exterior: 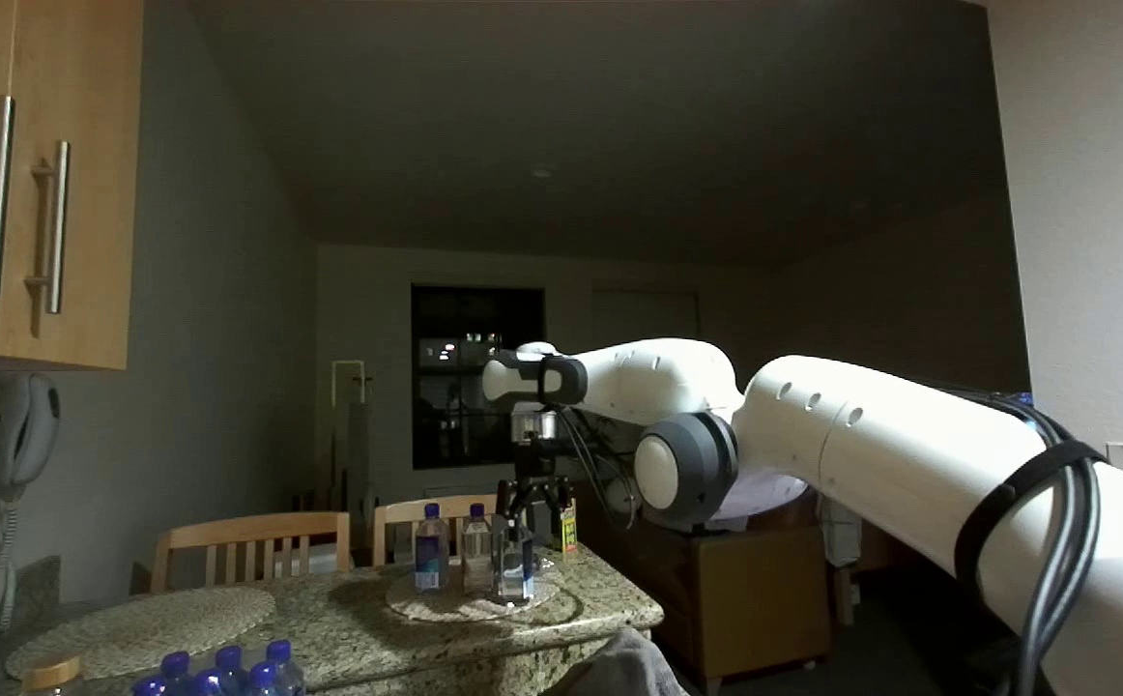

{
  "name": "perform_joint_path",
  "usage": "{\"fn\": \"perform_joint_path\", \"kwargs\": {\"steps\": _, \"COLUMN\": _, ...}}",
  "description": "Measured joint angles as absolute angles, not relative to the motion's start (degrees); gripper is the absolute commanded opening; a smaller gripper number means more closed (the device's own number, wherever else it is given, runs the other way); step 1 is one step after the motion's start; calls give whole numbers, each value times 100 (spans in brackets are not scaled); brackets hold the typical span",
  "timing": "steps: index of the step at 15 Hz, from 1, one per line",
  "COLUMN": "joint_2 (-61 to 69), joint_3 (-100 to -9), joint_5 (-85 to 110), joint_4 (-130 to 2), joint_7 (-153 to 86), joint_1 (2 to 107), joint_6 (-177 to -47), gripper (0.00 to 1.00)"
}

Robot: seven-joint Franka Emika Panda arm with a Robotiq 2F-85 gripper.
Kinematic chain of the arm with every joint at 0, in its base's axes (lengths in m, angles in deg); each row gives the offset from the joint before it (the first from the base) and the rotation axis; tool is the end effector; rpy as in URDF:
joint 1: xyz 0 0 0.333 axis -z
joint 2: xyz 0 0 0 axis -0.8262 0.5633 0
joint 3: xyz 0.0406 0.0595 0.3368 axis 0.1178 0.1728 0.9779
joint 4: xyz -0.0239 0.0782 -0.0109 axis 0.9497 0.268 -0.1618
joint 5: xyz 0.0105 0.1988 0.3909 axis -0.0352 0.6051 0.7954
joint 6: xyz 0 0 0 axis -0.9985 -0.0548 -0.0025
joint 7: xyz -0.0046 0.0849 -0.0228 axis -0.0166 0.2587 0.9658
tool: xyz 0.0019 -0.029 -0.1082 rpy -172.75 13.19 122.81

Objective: Move the towel to the right

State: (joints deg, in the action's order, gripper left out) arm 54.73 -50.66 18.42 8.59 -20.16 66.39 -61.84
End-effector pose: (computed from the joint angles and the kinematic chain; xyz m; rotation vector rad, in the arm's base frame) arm 0.8435 -0.1533 0.3836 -3.0864 0.0477 0.0583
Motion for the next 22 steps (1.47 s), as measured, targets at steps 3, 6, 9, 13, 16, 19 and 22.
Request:
{"fn": "perform_joint_path", "kwargs": {"steps": 3, "joint_2": 5311, "joint_3": -5133, "joint_5": 1772, "joint_4": 859, "joint_7": -2016, "joint_1": 6532, "joint_6": -6029, "gripper": 100}}
{"fn": "perform_joint_path", "kwargs": {"steps": 6, "joint_2": 5167, "joint_3": -5159, "joint_5": 1765, "joint_4": 861, "joint_7": -2016, "joint_1": 6487, "joint_6": -6118, "gripper": 100}}
{"fn": "perform_joint_path", "kwargs": {"steps": 9, "joint_2": 5009, "joint_3": -5158, "joint_5": 1766, "joint_4": 865, "joint_7": -2016, "joint_1": 6515, "joint_6": -6382, "gripper": 100}}
{"fn": "perform_joint_path", "kwargs": {"steps": 13, "joint_2": 4837, "joint_3": -5150, "joint_5": 1774, "joint_4": 868, "joint_7": -2016, "joint_1": 6644, "joint_6": -6848, "gripper": 100}}
{"fn": "perform_joint_path", "kwargs": {"steps": 16, "joint_2": 4803, "joint_3": -5140, "joint_5": 1786, "joint_4": 868, "joint_7": -2016, "joint_1": 6768, "joint_6": -7244, "gripper": 100}}
{"fn": "perform_joint_path", "kwargs": {"steps": 19, "joint_2": 4777, "joint_3": -5135, "joint_5": 1787, "joint_4": 868, "joint_7": -2016, "joint_1": 6858, "joint_6": -7353, "gripper": 100}}
{"fn": "perform_joint_path", "kwargs": {"steps": 22, "joint_2": 4737, "joint_3": -5134, "joint_5": 1787, "joint_4": 868, "joint_7": -2005, "joint_1": 6889, "joint_6": -7353, "gripper": 100}}
